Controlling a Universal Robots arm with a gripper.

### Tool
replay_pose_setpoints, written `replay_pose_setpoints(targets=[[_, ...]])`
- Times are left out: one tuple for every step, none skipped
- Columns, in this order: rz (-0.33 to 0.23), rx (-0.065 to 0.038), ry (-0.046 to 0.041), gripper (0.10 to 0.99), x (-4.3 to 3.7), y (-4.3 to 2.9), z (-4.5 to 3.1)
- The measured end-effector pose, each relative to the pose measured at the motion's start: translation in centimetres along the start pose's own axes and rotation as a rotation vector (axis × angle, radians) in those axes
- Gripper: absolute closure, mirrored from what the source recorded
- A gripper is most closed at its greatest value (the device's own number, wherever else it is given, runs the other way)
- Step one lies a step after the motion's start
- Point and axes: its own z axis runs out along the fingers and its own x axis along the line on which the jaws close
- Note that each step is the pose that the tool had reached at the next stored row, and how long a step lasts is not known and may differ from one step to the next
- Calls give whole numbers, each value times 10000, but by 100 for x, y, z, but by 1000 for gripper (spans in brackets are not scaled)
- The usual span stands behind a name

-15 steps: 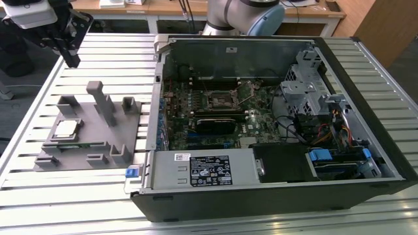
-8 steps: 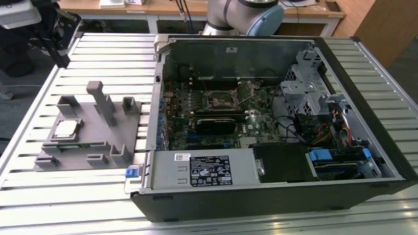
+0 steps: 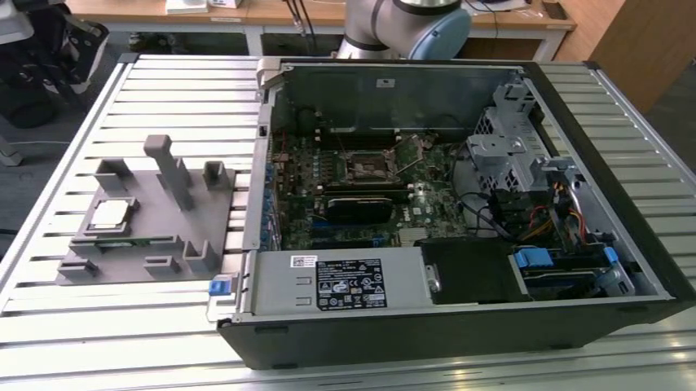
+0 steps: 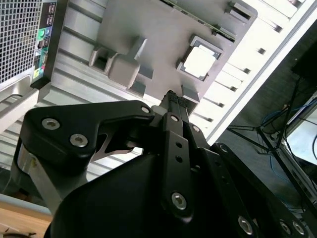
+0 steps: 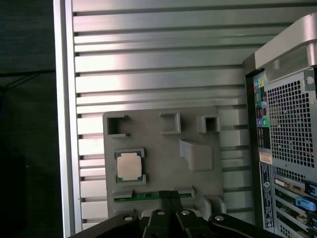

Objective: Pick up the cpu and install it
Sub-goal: 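Reach for the cpu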

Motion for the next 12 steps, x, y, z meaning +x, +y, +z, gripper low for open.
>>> replay_pose_setpoints(targets=[[0, 0, 0, 980, 32, -3, 1], [-1, -1, -1, 980, 63, -5, 2], [0, -1, 0, 980, 94, -8, 2], [0, -1, 0, 980, 128, -10, 3], [1, 1, 2, 980, 160, -12, 3], [1, 0, 1, 980, 192, -15, 4], [1, 0, 1, 980, 222, -17, 6], [0, 0, 2, 980, 253, -20, 6], [1, 0, 2, 980, 283, -22, 8], [1, 0, 3, 980, 314, -24, 8], [0, 1, 5, 980, 344, -27, 9], [0, 0, 6, 980, 374, -29, 10]])
